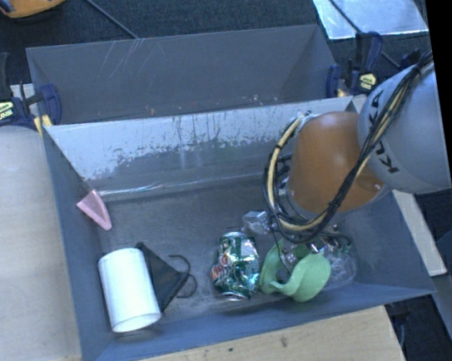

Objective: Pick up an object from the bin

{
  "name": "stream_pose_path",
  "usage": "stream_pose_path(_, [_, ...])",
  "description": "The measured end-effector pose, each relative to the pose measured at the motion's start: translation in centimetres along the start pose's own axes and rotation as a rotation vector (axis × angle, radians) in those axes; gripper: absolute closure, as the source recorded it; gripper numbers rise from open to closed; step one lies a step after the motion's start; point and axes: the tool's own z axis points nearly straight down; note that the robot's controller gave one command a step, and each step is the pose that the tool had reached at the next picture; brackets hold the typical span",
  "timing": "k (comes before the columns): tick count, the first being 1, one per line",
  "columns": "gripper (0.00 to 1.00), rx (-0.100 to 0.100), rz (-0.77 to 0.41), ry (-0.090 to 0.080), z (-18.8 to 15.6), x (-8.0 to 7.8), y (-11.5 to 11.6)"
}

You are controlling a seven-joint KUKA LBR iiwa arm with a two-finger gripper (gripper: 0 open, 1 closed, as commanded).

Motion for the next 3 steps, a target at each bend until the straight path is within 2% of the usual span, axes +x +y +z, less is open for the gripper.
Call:
stream_pose_path(1, [0.0, 0.003, 0.003, -0.008, 0.0, -1.4, 4.4])
stream_pose_path(2, [0.0, 0.001, -0.125, -0.009, 0.0, -2.0, 6.6])
stream_pose_path(3, [1.0, 0.008, -0.292, -0.039, -0.5, -4.3, 12.9])
